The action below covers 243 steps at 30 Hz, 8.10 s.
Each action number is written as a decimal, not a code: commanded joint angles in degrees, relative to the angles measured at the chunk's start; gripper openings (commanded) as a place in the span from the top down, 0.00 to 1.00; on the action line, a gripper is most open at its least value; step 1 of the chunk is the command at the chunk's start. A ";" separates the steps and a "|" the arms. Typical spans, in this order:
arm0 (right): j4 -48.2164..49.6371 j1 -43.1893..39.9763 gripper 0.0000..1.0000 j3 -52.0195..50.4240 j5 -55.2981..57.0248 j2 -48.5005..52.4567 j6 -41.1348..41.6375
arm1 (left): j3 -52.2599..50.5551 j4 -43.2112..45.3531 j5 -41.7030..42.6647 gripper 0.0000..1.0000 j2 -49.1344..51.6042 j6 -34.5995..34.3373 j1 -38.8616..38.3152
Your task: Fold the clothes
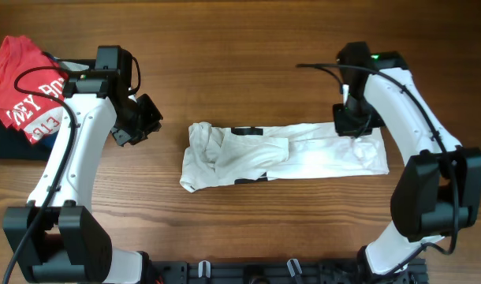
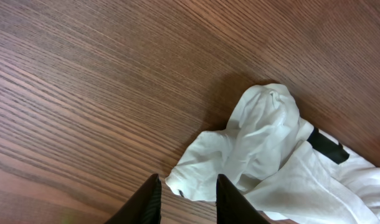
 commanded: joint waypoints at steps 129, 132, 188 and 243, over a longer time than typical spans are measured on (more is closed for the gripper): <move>-0.52 -10.84 0.44 -3.50 -1.99 -11.98 11.28 | 5.01 23.58 8.33 0.70 9.90 -8.17 -40.83; -0.52 -10.84 0.44 -3.50 -2.05 -11.98 11.28 | 5.03 26.69 11.78 0.63 9.42 -4.59 -41.51; 23.98 16.87 0.73 -22.40 -24.13 -14.49 10.19 | -12.07 15.39 13.66 0.57 16.48 2.60 -19.58; 22.32 21.68 0.47 -23.56 -12.48 -25.81 27.89 | -7.52 31.63 -0.50 0.48 1.18 3.30 -18.75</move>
